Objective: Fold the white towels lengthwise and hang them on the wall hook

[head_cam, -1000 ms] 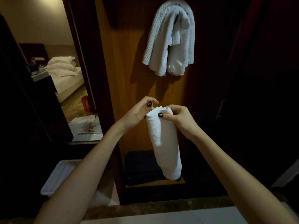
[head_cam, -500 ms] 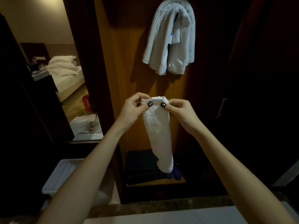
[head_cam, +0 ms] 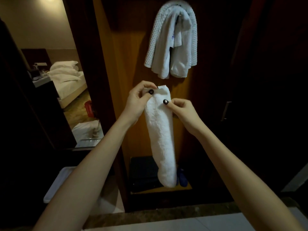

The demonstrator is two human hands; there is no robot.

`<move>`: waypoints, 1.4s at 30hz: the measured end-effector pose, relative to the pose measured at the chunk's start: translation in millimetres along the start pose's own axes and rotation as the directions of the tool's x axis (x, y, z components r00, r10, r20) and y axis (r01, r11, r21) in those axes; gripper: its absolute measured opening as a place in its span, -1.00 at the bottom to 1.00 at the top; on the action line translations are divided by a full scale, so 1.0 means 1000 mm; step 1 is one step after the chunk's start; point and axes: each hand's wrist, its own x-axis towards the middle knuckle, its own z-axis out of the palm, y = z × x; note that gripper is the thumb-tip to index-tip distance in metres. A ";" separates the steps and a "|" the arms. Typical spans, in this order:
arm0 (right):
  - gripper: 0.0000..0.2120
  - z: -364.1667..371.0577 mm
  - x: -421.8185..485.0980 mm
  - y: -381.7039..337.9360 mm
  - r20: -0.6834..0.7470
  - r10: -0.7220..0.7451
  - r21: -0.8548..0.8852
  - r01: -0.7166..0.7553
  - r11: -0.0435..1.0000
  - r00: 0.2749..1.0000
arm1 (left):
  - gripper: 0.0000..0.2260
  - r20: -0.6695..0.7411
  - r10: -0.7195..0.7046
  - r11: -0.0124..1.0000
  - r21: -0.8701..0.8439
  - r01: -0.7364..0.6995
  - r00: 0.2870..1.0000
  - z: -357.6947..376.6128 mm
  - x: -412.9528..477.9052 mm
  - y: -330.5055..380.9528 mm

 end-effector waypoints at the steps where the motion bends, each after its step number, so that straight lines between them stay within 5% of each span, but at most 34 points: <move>1: -0.79 -0.002 -0.004 0.003 0.049 0.026 0.004 -0.027 1.000 0.998 | -0.73 -0.029 0.009 1.000 0.008 -0.008 1.000 0.000 0.004 0.001; 6: -0.86 -0.009 -0.017 0.013 0.207 0.144 0.011 -0.149 0.989 0.968 | -0.64 0.047 -0.110 0.987 -0.114 0.115 0.993 0.002 0.025 0.007; 13: -0.62 -0.017 -0.017 0.011 0.008 0.114 -0.061 -0.114 0.992 0.993 | -0.69 0.281 -0.259 0.947 -0.112 0.300 0.924 0.001 0.029 -0.005; 19: -0.78 -0.022 -0.025 0.013 0.143 0.165 -0.005 -0.166 0.986 0.976 | -0.71 -0.036 -0.234 0.949 -0.227 0.220 0.972 0.013 0.043 -0.013; 26: -0.62 -0.044 -0.048 0.015 0.211 0.290 -0.159 -0.260 0.952 0.933 | -0.70 -0.223 -0.274 0.941 -0.263 0.212 0.936 -0.006 0.066 -0.030; 30: -0.69 -0.063 -0.059 0.018 0.206 0.297 -0.205 -0.256 0.945 0.932 | -0.72 -0.307 -0.328 0.911 -0.354 0.212 0.893 -0.016 0.070 -0.043; 38: -0.82 -0.085 -0.066 0.026 -0.218 0.128 -0.146 -0.162 0.976 0.967 | -0.70 -0.359 -0.415 0.833 -0.520 0.190 0.836 -0.017 0.064 -0.058; 42: -0.85 -0.092 -0.053 0.026 -0.305 0.041 -0.225 -0.114 0.968 0.952 | -0.69 -0.386 -0.406 0.833 -0.529 0.161 0.829 -0.011 0.070 -0.061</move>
